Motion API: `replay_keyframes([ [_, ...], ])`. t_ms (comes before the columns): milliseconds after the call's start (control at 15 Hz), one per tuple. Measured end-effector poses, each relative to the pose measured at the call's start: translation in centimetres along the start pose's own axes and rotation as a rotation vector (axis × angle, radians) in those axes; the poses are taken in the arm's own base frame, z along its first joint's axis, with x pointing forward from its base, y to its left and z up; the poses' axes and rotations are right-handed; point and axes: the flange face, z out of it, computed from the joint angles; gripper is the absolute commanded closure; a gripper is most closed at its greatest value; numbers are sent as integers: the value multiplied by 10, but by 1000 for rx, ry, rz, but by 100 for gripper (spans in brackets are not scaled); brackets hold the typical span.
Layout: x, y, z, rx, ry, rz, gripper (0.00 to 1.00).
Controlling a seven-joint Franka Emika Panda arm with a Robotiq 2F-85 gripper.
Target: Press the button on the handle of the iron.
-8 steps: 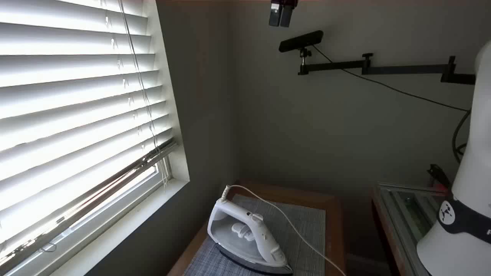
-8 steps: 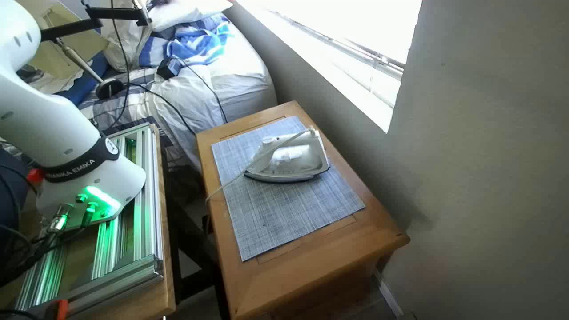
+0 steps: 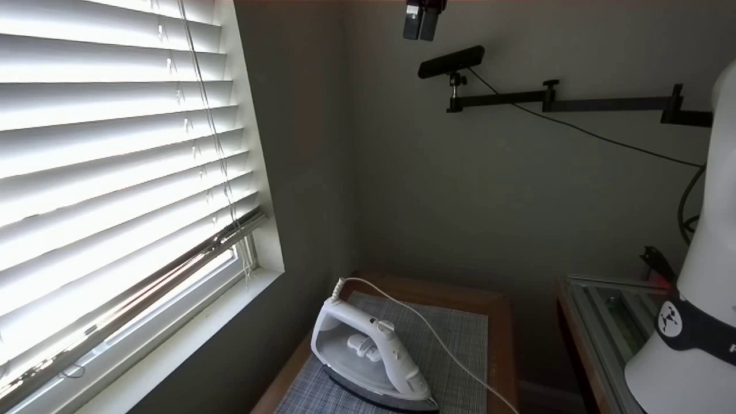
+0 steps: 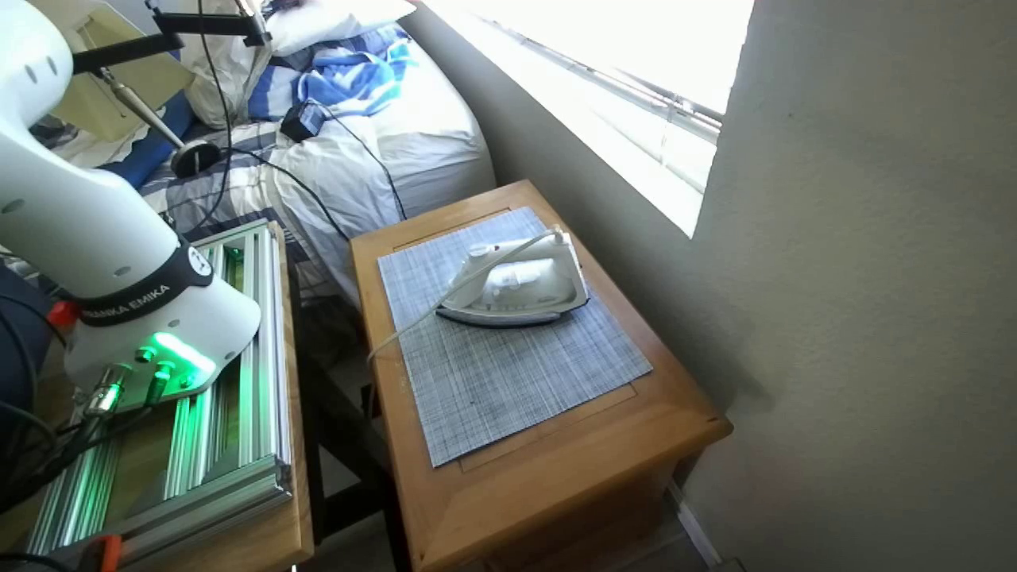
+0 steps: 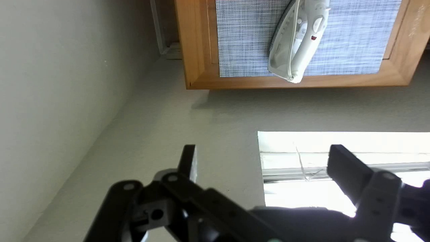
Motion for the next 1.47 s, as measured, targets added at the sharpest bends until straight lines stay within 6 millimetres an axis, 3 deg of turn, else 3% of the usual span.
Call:
replay_keyframes([
  [267, 2, -10, 2, -1, -3, -24, 0],
  [400, 6, -39, 11, -4, -22, -92, 0],
  [733, 12, -133, 42, -26, 31, -326, 0],
  [867, 10, -155, 61, -42, 68, -371, 0],
  [1000, 3, -164, 84, -53, 43, -388, 0],
  [1467, 5, -161, 78, -52, 56, -372, 0],
])
